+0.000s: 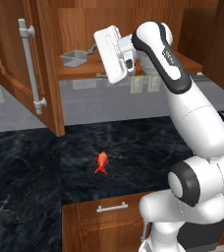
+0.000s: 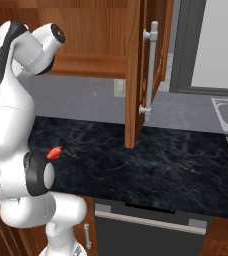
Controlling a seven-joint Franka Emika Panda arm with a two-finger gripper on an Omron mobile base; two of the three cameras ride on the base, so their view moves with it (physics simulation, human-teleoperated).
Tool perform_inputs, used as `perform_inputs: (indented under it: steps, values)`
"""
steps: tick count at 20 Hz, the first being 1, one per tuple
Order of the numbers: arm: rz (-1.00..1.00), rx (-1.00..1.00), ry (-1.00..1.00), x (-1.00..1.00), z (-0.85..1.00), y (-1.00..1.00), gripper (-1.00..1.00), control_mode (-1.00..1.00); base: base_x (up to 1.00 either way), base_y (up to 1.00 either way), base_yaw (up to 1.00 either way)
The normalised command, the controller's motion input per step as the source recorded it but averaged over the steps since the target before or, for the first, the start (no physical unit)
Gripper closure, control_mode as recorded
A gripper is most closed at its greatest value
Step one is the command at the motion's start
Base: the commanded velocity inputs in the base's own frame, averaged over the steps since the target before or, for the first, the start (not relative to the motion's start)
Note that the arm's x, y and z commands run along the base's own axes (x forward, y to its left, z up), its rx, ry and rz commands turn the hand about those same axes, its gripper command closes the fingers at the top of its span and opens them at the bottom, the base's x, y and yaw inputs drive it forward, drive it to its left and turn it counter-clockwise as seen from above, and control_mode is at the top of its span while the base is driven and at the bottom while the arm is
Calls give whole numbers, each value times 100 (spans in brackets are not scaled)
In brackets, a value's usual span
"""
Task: Retrieve the tupperware from the cabinet, then place the raw meat into the tupperware to avoid contamination.
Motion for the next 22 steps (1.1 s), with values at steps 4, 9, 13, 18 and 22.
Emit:
perform_inputs:
  steps: [4,9,13,18,22]
  values:
    - [-15,-9,-3,5,11,0,-100,-100,0,0,0]
    - [-9,-8,-9,11,-30,-3,-100,-100,0,0,0]
    - [-13,-1,-22,11,-38,-11,-100,-100,0,0,0]
    - [-8,9,-17,17,12,-30,-100,-100,0,0,0]
    - [-1,13,-6,24,40,-30,-100,-100,0,0,0]
